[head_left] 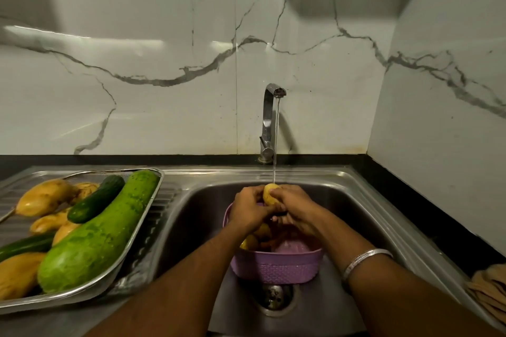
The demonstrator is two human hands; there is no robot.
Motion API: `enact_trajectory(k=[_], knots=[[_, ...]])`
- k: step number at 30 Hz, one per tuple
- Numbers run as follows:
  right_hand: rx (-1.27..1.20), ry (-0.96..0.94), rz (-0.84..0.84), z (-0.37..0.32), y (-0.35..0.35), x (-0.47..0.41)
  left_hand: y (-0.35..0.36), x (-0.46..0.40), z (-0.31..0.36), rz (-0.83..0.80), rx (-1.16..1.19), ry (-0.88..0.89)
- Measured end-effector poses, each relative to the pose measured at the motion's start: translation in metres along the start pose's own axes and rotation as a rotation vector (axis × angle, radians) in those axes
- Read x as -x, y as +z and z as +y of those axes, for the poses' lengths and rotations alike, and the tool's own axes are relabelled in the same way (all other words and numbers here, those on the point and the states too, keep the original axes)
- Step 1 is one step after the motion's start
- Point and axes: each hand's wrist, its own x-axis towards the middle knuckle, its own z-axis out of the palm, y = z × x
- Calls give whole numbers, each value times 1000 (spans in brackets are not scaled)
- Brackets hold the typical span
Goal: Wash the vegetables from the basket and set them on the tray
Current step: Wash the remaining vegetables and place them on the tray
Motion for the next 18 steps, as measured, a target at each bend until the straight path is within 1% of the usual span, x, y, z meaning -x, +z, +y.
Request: enact_trajectory(k=[2,4,7,9,11,13,15,18], knots=[[-37,24,-48,4,-6,-1,1,1,1,-28,-50,2],[35,-2,-27,8,-9,-3,2,2,1,-26,-112,14],[203,-104,67,11,-5,-4,2,3,2,-1,-175,31],[257,-153,164,13,2,-3,1,6,2,3,-192,34],[286,-160,278,14,8,-4,1,9,2,-1,-185,25],[262,-136,346,13,11,-4,0,10,4,-11,-183,39],[181,-70,324,9,9,-2,0,9,3,-28,-207,54],[45,11,135,7,4,4,-3,8,-4,-61,-242,46]])
